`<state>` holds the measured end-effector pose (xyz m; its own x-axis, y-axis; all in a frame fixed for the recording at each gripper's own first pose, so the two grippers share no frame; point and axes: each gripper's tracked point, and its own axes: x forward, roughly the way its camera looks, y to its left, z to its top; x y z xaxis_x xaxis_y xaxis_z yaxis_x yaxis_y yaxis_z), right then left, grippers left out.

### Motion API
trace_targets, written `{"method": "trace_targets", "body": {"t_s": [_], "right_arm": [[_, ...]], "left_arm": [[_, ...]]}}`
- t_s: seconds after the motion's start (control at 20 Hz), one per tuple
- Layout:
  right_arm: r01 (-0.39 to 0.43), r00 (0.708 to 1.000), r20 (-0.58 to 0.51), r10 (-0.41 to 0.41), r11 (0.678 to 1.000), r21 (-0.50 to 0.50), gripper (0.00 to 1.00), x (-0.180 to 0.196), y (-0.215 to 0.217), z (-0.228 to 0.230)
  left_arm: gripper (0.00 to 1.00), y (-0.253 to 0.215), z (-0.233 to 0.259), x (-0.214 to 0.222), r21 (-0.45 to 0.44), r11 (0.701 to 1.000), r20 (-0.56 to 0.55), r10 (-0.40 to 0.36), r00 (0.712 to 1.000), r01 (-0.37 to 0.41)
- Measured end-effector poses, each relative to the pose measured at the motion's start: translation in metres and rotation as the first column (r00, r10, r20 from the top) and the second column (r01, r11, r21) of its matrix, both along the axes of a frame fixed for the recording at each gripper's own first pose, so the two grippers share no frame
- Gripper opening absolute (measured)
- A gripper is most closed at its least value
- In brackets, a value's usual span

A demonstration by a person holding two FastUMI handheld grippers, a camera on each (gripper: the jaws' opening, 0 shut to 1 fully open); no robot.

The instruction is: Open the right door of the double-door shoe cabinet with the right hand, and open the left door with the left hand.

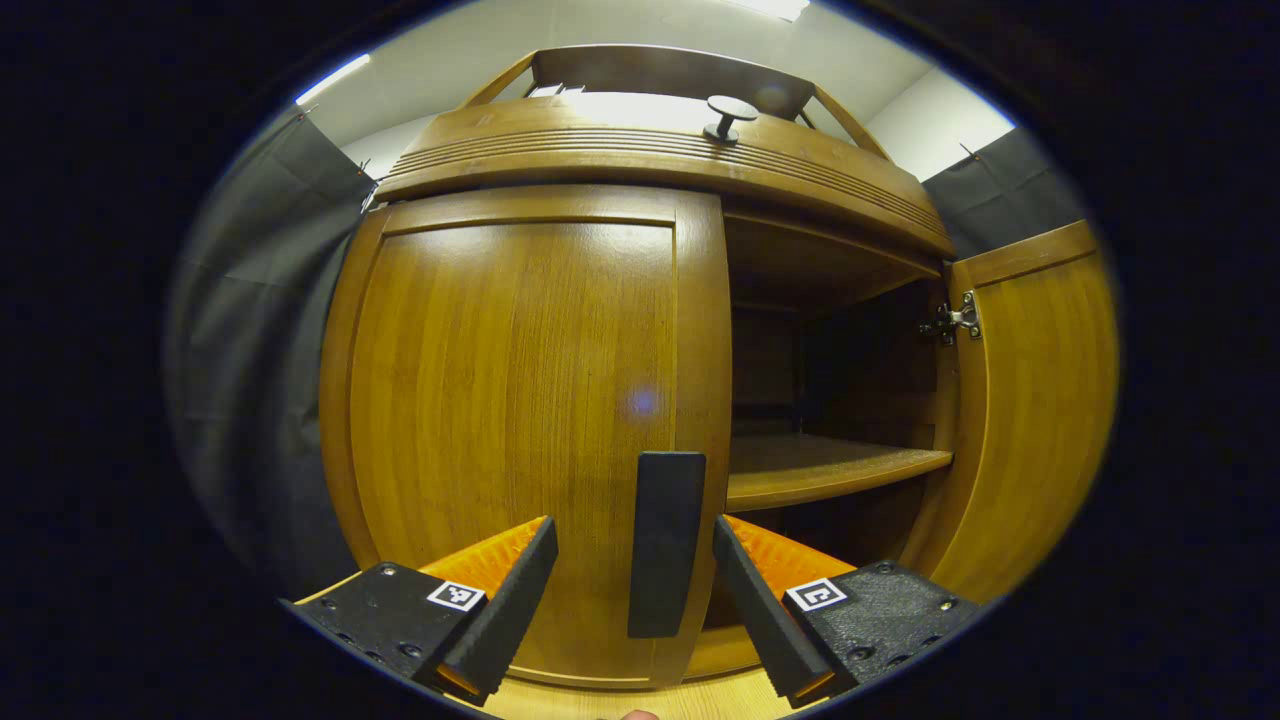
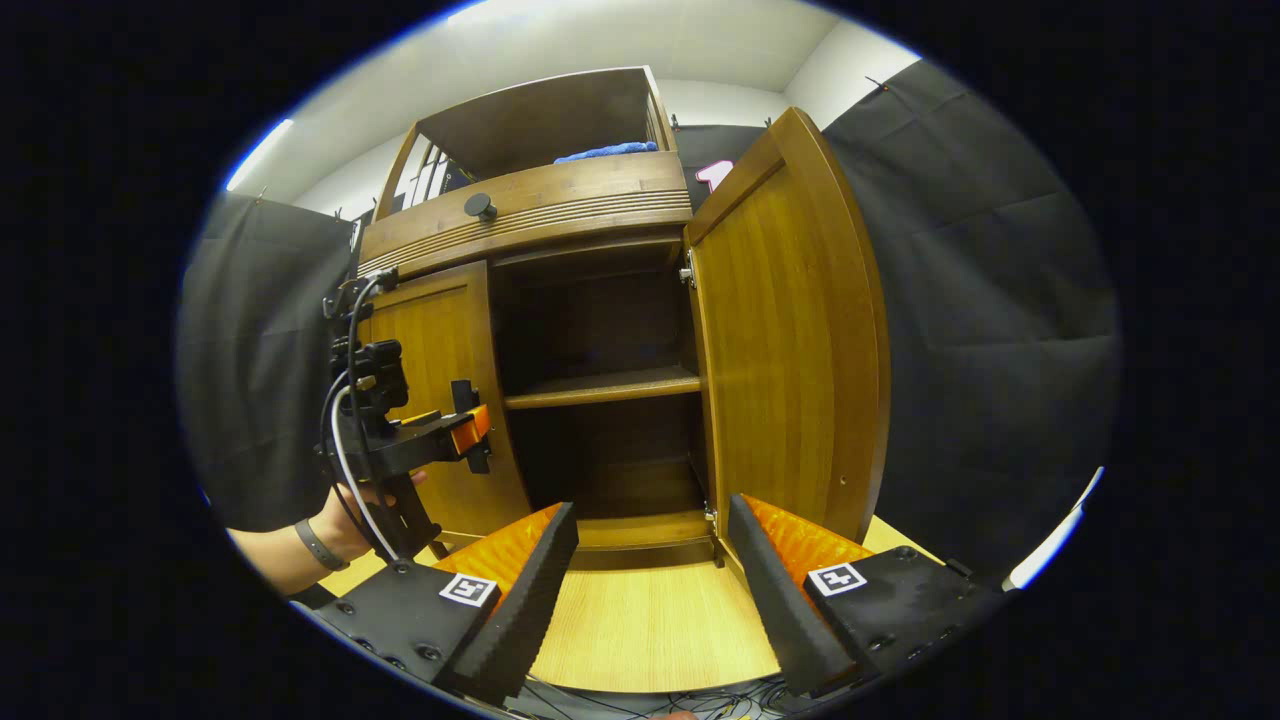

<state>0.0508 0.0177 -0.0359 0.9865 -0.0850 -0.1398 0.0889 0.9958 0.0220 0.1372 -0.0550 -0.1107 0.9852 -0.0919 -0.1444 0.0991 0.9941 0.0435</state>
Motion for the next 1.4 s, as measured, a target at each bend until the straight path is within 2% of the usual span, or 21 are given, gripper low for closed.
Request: {"method": "trace_targets", "body": {"t_s": [0.2, 0.35, 0.45, 0.5, 0.6, 0.65, 0.7, 0.75, 0.8, 0.95, 1.2, 1.25, 1.4], "right_arm": [[0.016, 1.0, -0.007, -0.016, 1.0, 0.001, 0.89, -0.002, -0.003, -0.002], [0.027, 1.0, -0.009, -0.027, 1.0, -0.003, 0.89, -0.005, -0.006, -0.002], [0.03, 0.999, -0.013, -0.031, 1.0, -0.002, 0.89, -0.006, -0.006, -0.003], [0.031, 0.999, -0.016, -0.031, 1.0, -0.001, 0.89, -0.006, -0.006, -0.004], [0.029, 0.999, -0.02, -0.029, 1.0, 0.003, 0.89, -0.007, -0.005, -0.005], [0.027, 0.999, -0.023, -0.026, 1.0, 0.002, 0.98, -0.008, -0.005, -0.006], [0.025, 0.999, -0.022, -0.025, 1.0, -0.001, 0.98, -0.007, -0.004, -0.006], [0.023, 1.0, -0.016, -0.023, 1.0, -0.007, 0.98, -0.007, -0.003, -0.004], [0.02, 1.0, -0.01, -0.02, 1.0, -0.012, 0.98, -0.007, -0.002, -0.002], [0.016, 1.0, 0.013, -0.016, 1.0, -0.025, 0.98, -0.007, 0.0, 0.004], [0.001, 1.0, 0.023, 0.0, 1.0, -0.03, 0.98, -0.004, 0.004, 0.004], [-0.001, 1.0, 0.023, 0.002, 1.0, -0.029, 0.89, -0.003, 0.004, 0.004], [-0.01, 1.0, 0.024, 0.01, 1.0, -0.024, 0.89, 0.002, 0.004, 0.003]], "left_arm": [[0.92, 0.0, -0.011, 0.013, 0.02, 1.0, -0.025, 0.021, 0.999, -0.021], [0.92, 0.001, -0.008, 0.011, 0.029, 0.999, -0.003, 0.019, 1.0, -0.018], [0.94, 0.002, -0.012, 0.013, 0.007, 1.0, -0.017, 0.017, 1.0, -0.017], [0.84, 0.005, -0.013, 0.012, -0.018, 1.0, -0.026, 0.013, 1.0, -0.013], [0.65, -0.002, -0.02, 0.011, -0.066, 0.997, -0.053, -0.045, 0.998, 0.042], [0.49, -0.007, -0.021, 0.009, -0.072, 0.996, -0.059, -0.056, 0.997, 0.052], [0.34, -0.011, -0.019, 0.012, -0.039, 0.998, -0.044, -0.057, 0.997, 0.055], [0.31, -0.011, -0.019, 0.01, -0.005, 0.998, -0.043, -0.057, 0.997, 0.057], [0.24, -0.012, -0.018, 0.012, 0.0, 0.998, -0.037, -0.056, 0.998, 0.056], [0.25, -0.011, -0.012, 0.003, -0.043, 0.997, -0.057, -0.061, 0.996, 0.059], [0.24, 0.0, 0.003, -0.039, -0.017, 0.994, -0.052, -0.107, 0.993, 0.106], [0.26, 0.004, 0.003, -0.053, -0.025, 0.993, -0.049, -0.116, 0.992, 0.115], [0.25, 0.022, 0.014, -0.083, -0.011, 0.995, -0.054, -0.103, 0.993, 0.103]]}}
